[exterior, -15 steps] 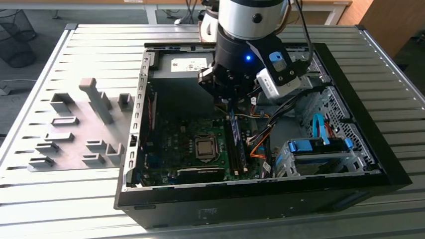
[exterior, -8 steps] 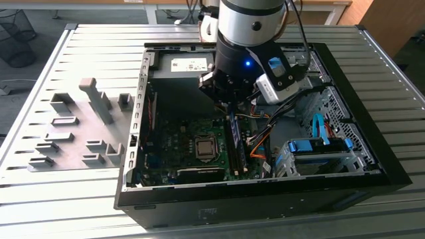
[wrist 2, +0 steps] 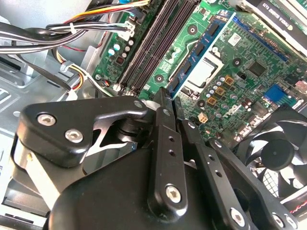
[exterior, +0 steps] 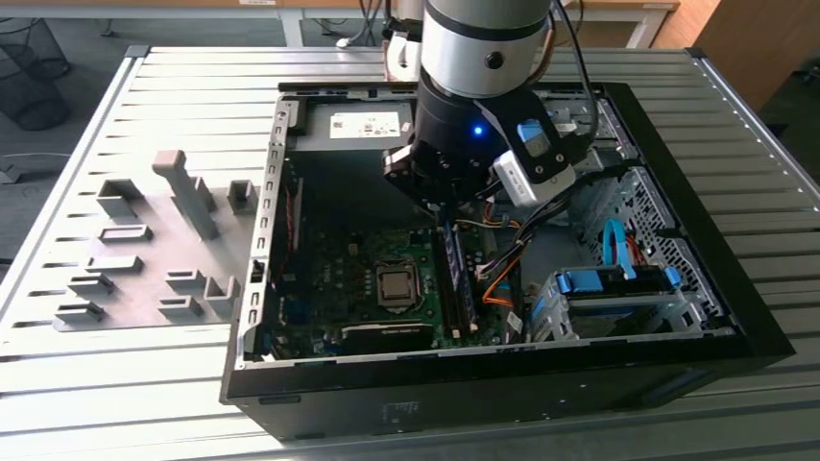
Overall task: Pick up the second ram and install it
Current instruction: 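Insert the second ram into the second slot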
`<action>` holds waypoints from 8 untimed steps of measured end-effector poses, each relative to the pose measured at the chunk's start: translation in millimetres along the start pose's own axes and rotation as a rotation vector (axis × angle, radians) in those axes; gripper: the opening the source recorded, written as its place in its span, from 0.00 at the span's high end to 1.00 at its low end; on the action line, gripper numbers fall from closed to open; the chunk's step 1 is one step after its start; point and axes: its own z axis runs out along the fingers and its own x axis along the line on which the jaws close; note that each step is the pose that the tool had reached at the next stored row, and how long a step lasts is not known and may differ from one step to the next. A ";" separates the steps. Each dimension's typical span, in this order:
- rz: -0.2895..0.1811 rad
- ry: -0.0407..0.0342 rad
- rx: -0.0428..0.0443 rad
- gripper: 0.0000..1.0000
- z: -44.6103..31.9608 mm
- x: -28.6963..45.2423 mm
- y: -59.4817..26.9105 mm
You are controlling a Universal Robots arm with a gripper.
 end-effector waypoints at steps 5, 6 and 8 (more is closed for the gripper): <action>0.000 0.0000 0.0000 0.86 0.0 0.0 0.0; 0.000 0.0000 0.0000 0.86 0.0 0.0 0.0; 0.000 0.0000 0.0000 0.86 0.0 0.0 0.0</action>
